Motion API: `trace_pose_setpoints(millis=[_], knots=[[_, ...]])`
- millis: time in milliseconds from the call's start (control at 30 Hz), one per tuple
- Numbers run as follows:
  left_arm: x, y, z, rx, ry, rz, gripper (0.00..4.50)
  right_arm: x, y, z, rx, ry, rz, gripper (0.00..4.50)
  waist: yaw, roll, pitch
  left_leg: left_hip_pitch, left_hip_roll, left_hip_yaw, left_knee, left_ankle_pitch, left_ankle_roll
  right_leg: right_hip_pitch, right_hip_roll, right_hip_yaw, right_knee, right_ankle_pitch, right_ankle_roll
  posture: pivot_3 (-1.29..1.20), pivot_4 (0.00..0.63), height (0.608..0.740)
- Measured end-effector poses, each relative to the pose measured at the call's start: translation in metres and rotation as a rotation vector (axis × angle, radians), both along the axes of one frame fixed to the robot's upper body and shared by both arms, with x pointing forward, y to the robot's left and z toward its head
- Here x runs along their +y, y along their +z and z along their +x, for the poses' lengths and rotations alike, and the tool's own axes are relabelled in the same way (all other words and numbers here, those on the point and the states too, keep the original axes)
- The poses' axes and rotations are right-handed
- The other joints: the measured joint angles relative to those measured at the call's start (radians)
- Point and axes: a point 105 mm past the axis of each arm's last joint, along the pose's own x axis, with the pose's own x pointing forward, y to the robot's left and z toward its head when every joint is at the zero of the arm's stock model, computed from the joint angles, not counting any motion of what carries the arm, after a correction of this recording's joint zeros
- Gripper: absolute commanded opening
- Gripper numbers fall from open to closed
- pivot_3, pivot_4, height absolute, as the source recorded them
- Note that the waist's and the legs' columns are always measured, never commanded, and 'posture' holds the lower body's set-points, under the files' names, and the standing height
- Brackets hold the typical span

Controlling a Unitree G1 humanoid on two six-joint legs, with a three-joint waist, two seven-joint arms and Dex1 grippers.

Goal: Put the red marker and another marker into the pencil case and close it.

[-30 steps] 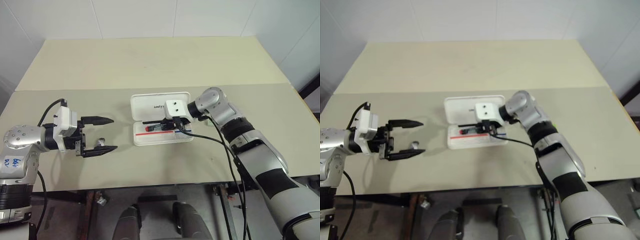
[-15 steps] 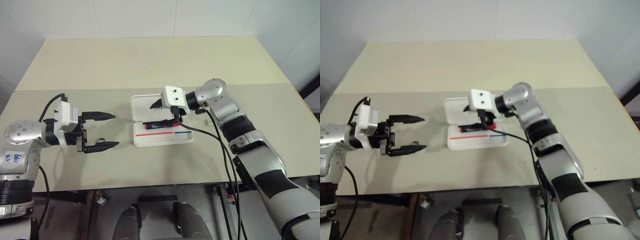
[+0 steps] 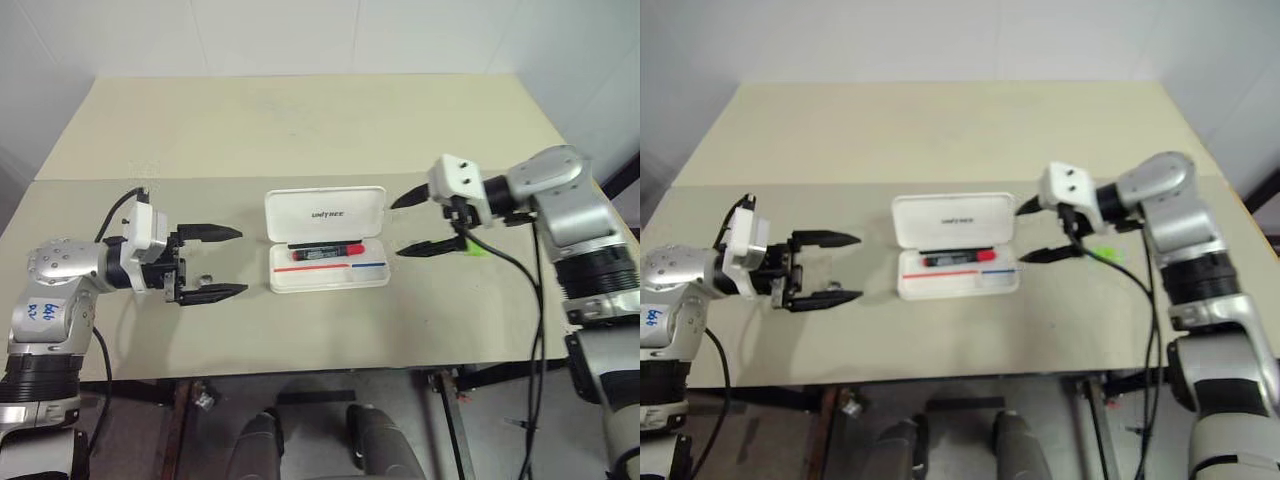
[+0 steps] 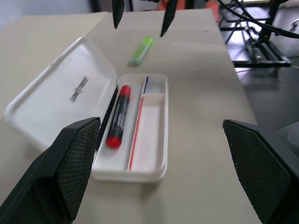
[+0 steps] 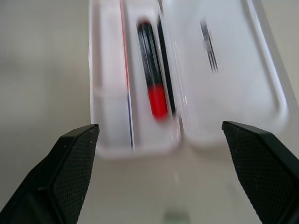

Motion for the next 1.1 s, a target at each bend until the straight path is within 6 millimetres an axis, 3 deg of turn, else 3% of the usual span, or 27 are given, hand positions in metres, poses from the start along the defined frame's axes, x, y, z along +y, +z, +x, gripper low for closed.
trace_pose_setpoints(millis=[100,333,600,700,967,1100], knots=[[-0.008,-0.002,0.000,0.040,-0.031,0.007,4.50,-0.033,-0.009,0.011,0.015,-0.102,-0.066,4.46,-0.006,0.000,0.000,0.000,0.000,0.000,0.000,0.000,0.000,0.000,0.001,0.001,0.000,0.000,0.000,0.00,0.150,0.740],[-0.034,0.014,0.001,0.023,-0.114,-0.041,4.50,-0.080,-0.042,0.019,0.085,-0.246,-0.281,4.46,-0.007,0.000,0.000,0.000,0.000,0.000,0.000,0.000,0.000,0.000,0.001,0.001,0.000,0.000,0.002,0.00,0.150,0.740],[-0.053,0.028,0.000,-0.027,-0.152,-0.058,4.50,-0.087,-0.053,0.031,0.063,-0.362,-0.338,4.46,-0.018,0.001,0.001,0.000,0.000,0.000,0.003,0.000,-0.001,0.001,0.001,0.002,0.002,0.001,0.003,0.00,0.150,0.740],[-0.055,0.029,-0.001,-0.029,-0.151,-0.058,4.50,-0.083,-0.055,0.034,0.062,-0.371,-0.319,3.84,-0.029,0.001,0.000,0.001,0.000,0.000,0.005,0.000,-0.001,0.003,0.001,0.002,0.002,0.001,0.004,0.00,0.150,0.740],[-0.054,0.026,-0.002,-0.019,-0.141,-0.063,4.50,-0.066,-0.062,0.034,0.103,-0.313,-0.313,1.08,-0.054,0.000,0.000,0.003,0.000,0.000,0.013,0.001,0.000,0.004,0.002,0.004,0.009,0.002,0.005,0.00,0.150,0.740],[-0.054,0.026,-0.001,-0.020,-0.138,-0.064,4.50,-0.064,-0.062,0.035,0.100,-0.309,-0.317,1.08,-0.056,0.000,0.000,0.003,0.000,0.000,0.013,0.001,0.000,0.004,0.002,0.004,0.010,0.002,0.005,0.00,0.150,0.740]])
